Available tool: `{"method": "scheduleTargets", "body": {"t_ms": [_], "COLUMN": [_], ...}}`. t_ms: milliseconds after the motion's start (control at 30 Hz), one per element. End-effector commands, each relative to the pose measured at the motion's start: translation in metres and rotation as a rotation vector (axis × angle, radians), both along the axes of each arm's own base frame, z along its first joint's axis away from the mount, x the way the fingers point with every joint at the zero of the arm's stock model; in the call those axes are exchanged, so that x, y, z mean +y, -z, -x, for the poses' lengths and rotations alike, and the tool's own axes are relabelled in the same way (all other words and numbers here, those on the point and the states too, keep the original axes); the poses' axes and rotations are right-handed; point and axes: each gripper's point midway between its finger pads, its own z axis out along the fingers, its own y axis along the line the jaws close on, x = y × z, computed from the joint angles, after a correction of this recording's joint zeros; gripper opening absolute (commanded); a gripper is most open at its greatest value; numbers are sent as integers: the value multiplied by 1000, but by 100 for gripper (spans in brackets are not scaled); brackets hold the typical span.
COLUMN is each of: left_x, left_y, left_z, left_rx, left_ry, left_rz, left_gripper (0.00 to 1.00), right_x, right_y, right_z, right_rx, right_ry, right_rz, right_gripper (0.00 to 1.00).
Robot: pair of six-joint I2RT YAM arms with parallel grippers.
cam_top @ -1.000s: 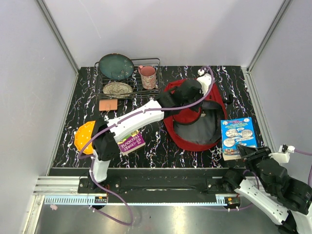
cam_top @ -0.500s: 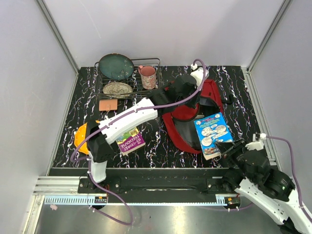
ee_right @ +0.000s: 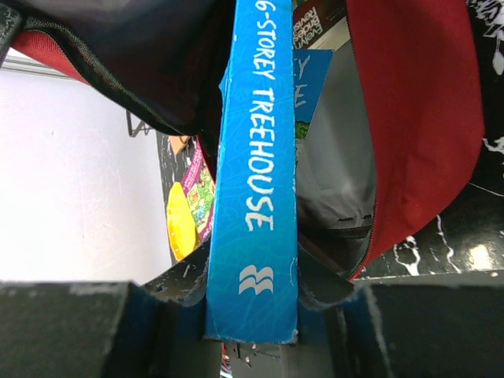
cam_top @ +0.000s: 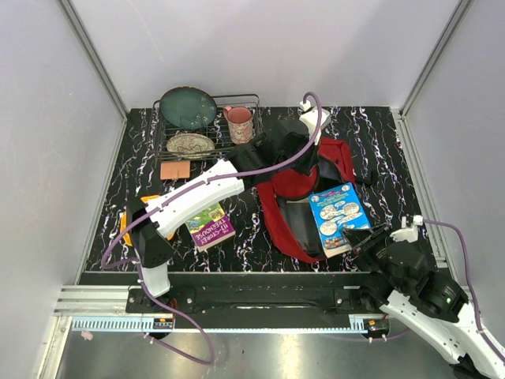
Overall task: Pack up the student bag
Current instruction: Place the book in the student bag.
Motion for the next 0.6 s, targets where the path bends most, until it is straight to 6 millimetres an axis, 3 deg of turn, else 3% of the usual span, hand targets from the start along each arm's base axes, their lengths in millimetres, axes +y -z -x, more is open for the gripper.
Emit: {"method": "scheduleTargets", "body": {"t_ms": [0,167,300,400,433,567], "left_x": [0,-6,-6,-4,-4,-2], "left_y": [-66,-58,-55,-50,-44,-38], "left_z": [6,11,16,18,19,22], "left_rx": [-71,7,54,81,92,108], "left_ry": [22,16,8,-5,-6,-11], "left_rz": [183,217,241,247,239,236], "left_gripper": [0,0,0,0,0,0], "right_x": [19,50,63,69,69,74], "right_y": [-26,-10,-11,-20,-37,-46], "right_z": [-17,-36,-53,-62,-64,-72], "right_rx": [-67,-29,-80,-141,-186,-188], "right_ry": [31,34,52,53,45,39], "right_rz": [-176,-326,-394,-407,-419,-273], "right_gripper": [0,0,0,0,0,0]}}
